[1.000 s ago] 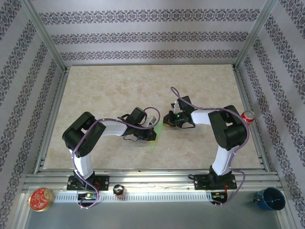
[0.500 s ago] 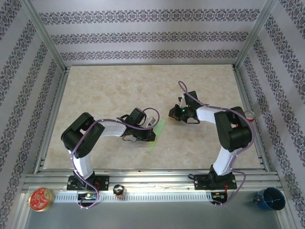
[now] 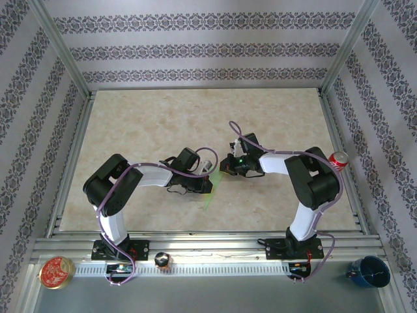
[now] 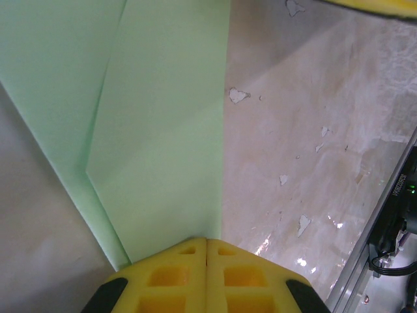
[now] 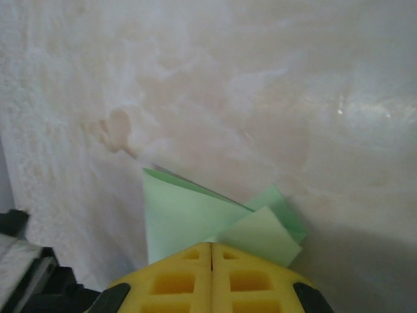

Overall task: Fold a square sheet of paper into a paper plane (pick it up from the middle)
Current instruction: Fold the wing for the fifth time at the center of the table.

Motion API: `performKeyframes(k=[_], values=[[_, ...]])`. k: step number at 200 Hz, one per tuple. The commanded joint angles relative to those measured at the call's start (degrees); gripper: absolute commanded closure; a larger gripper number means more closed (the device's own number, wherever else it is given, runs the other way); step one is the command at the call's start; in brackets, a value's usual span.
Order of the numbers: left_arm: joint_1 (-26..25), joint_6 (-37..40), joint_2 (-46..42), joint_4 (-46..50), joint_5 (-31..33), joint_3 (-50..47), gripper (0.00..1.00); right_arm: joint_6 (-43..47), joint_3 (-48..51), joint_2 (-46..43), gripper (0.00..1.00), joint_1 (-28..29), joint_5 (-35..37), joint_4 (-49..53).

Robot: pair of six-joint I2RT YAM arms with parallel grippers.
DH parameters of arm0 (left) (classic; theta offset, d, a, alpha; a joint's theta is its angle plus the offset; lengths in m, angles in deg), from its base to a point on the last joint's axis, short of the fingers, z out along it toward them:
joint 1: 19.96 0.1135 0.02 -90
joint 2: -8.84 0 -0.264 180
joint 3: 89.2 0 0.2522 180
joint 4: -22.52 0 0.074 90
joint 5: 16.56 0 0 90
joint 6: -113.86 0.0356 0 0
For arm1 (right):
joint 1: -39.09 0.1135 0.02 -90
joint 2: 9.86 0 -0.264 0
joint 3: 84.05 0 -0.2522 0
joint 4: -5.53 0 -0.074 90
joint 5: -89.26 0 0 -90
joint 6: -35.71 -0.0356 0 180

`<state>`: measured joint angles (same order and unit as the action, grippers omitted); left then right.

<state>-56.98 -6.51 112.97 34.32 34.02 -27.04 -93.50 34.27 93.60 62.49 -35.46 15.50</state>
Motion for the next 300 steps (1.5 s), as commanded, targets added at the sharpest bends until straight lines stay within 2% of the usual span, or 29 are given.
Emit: performKeyframes(k=[1,29,85,134,215,300], values=[[0.32,1.19,0.84,8.16,3.2,-1.05,1.0,0.73,-0.15,0.93,0.98,0.0,1.76,1.66],[0.28,1.19,-0.53,8.96,3.12,-0.42,1.0,1.75,0.23,1.85,1.0,-0.19,4.78,3.93],[0.29,-3.12,-5.05,6.15,0.94,2.53,0.99,1.23,1.15,2.98,1.0,0.07,4.31,3.29],[0.21,-9.15,-1.67,0.43,-1.77,6.28,0.98,0.57,1.28,2.79,1.0,0.24,4.31,2.83],[-1.3,-8.21,4.01,4.03,1.0,10.77,0.96,0.0,1.36,2.96,1.0,0.51,3.96,2.39],[-3.06,-5.9,4.7,5.82,2.55,10.79,0.93,-0.25,1.43,3.24,1.0,0.51,3.96,2.25]])
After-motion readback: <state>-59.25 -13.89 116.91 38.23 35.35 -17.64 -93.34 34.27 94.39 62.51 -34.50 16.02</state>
